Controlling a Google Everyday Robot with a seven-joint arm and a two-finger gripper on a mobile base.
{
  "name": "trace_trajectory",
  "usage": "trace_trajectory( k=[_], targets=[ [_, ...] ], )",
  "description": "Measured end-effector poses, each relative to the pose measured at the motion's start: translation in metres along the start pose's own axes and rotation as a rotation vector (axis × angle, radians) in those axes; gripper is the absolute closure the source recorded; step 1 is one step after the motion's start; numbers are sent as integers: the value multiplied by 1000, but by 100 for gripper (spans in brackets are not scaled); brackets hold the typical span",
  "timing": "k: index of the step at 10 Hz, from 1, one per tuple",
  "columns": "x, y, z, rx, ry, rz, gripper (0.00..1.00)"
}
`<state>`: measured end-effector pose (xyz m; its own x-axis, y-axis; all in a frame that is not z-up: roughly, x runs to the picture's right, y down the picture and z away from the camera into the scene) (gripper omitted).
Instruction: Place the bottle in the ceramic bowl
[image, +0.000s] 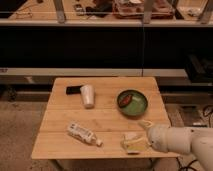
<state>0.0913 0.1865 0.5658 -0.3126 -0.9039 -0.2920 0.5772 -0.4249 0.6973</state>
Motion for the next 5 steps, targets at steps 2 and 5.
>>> trace_trajectory(
  k=[2, 5],
  targets=[
    [-7, -31, 18, 30, -24, -110, 20],
    [-9, -37, 21, 35, -28, -132, 20]
  ],
)
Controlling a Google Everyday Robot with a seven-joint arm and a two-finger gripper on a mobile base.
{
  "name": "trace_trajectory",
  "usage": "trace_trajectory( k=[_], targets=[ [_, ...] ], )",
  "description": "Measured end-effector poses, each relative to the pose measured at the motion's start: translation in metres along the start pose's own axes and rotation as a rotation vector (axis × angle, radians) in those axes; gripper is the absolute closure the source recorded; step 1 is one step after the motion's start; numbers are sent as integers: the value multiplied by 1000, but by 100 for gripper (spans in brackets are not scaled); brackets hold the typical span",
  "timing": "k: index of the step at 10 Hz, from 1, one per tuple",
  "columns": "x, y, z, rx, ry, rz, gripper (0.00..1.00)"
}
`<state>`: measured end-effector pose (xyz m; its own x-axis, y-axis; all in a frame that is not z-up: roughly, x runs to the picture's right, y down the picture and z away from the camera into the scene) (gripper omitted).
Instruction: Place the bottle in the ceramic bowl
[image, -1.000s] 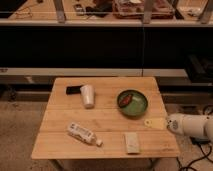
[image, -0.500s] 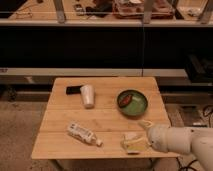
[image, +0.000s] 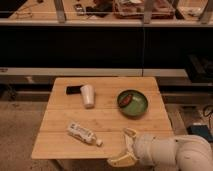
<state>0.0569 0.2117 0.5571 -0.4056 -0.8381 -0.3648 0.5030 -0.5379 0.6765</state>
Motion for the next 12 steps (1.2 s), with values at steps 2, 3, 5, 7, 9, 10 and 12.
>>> trace_trajectory(
  k=[2, 3, 5, 7, 9, 10, 12],
  targets=[
    [0, 0, 0, 0, 0, 0, 20],
    [0, 0, 0, 0, 0, 1, 20],
    [0, 1, 0, -1, -1, 0, 20],
    [6, 3, 15, 4, -16, -37, 20],
    [12, 14, 57, 8, -39, -78, 20],
    [13, 21, 70, -2, -47, -89, 20],
    [10, 39, 106, -37, -72, -102, 20]
  ],
)
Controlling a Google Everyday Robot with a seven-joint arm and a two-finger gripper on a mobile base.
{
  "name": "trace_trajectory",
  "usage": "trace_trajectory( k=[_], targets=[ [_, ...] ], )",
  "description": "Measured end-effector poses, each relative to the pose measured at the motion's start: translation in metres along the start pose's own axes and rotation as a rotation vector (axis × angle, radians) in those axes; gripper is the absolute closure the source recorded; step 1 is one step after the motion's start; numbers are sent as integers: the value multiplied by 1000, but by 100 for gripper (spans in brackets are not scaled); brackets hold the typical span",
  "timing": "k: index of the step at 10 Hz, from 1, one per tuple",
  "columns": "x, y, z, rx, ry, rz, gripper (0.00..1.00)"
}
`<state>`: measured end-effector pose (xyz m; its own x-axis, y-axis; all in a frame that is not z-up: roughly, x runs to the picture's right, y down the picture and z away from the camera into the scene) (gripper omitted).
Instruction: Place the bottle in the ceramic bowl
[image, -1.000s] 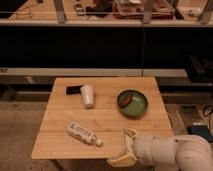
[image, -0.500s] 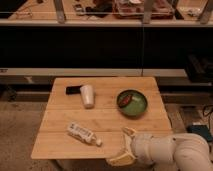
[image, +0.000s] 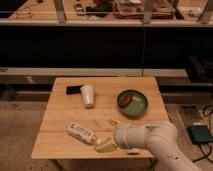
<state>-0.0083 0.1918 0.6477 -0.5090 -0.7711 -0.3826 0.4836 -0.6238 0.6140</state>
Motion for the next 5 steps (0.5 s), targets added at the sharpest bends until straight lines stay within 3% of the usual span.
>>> trace_trajectory(
  k=[2, 5],
  targets=[
    [-7, 6, 27, -10, -16, 22, 20],
    [-9, 9, 33, -16, -19, 30, 20]
  ],
)
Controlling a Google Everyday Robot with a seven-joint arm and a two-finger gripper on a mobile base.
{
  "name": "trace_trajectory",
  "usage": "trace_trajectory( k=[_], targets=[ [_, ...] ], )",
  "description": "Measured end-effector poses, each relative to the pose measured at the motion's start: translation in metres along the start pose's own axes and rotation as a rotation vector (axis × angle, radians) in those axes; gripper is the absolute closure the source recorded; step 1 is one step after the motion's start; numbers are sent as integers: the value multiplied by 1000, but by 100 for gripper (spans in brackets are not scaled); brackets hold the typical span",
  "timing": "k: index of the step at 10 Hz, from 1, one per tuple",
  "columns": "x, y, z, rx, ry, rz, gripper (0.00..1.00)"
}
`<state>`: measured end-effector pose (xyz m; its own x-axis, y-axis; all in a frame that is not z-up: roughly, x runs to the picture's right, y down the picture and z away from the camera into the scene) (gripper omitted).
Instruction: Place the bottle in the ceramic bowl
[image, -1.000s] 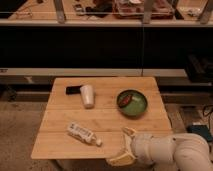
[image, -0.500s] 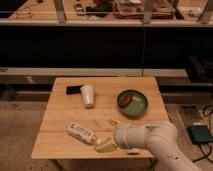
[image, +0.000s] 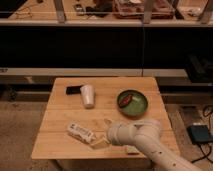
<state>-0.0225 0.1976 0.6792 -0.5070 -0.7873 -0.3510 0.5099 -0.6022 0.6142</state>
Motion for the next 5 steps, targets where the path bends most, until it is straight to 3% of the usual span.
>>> trace_trajectory(
  k=[5],
  targets=[
    [0, -1, 1, 2, -1, -3, 20]
  ],
)
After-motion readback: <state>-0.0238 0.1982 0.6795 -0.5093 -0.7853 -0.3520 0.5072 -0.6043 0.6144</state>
